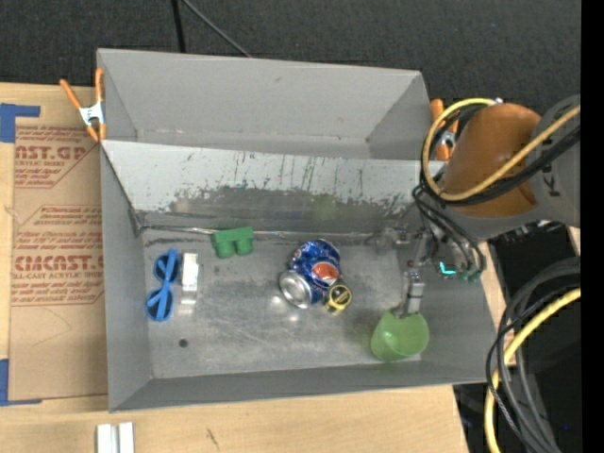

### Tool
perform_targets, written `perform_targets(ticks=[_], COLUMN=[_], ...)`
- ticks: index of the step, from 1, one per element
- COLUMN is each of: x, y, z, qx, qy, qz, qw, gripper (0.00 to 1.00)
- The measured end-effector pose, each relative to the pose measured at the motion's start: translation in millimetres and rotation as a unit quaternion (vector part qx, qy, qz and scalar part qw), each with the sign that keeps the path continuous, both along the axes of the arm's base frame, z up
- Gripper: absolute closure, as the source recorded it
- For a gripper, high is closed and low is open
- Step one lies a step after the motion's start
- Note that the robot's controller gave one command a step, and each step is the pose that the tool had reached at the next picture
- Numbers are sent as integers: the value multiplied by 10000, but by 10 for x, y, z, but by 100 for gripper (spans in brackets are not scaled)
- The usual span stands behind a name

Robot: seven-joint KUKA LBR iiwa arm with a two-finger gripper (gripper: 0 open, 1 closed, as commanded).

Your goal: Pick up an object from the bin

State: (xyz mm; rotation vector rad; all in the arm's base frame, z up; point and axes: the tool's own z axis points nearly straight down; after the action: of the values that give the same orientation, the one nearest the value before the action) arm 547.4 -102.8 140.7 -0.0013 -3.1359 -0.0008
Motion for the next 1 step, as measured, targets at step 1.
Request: perform_targets(ticks=[1], x=[-628], y=[-146], z=[-554], qx=[6], qy=[-11], qz=[543], qw=[9985], gripper=[0])
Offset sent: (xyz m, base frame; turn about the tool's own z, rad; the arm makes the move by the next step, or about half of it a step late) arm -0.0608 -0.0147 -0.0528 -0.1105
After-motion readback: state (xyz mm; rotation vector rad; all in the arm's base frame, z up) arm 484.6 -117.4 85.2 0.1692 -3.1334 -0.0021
